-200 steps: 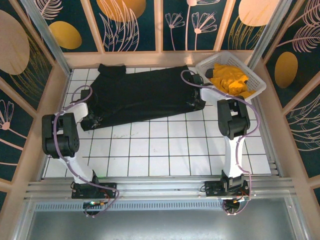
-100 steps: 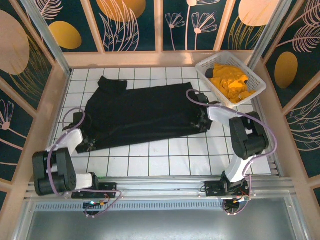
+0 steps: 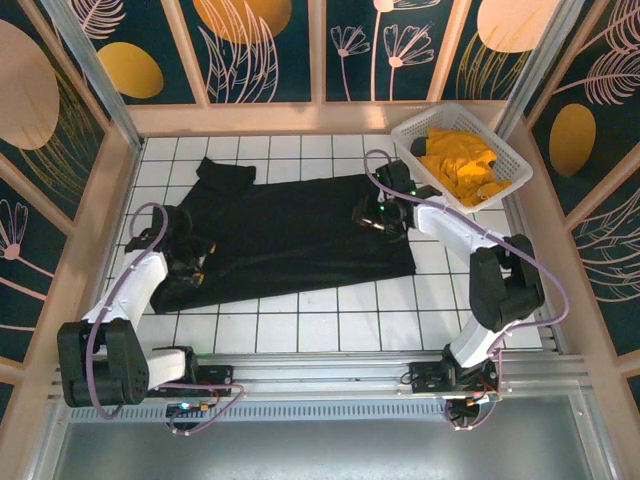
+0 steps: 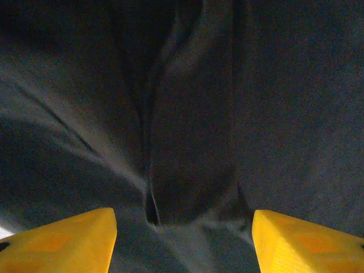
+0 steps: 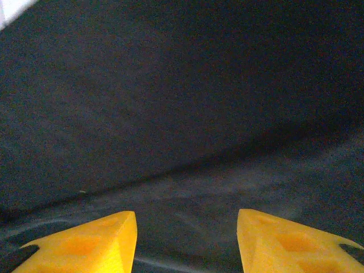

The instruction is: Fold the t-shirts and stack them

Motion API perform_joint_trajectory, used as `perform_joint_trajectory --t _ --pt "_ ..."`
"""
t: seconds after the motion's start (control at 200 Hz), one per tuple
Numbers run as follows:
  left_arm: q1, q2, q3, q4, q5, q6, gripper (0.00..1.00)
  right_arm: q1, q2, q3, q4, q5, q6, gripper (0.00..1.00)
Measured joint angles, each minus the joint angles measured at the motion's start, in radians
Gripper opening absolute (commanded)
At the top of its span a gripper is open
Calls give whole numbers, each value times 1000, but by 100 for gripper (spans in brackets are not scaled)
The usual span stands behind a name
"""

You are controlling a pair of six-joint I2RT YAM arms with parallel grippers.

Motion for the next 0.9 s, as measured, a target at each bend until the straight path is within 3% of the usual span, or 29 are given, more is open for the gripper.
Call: perform_joint_trajectory --t 0.32,0.525,0.636,0.786,0.896 --pt "-65 16 -56 52 56 -191 65 27 56 53 19 -66 5 51" --pt "-65 74 -58 100 55 -222 56 37 57 56 19 -76 8 51" --pt "-65 102 -58 113 53 -225 45 37 57 56 19 -76 8 51" --pt "-68 109 -57 122 46 -227 8 37 57 56 19 -75 9 51" --pt "-68 113 -52 124 41 -215 0 37 57 56 19 -75 11 50"
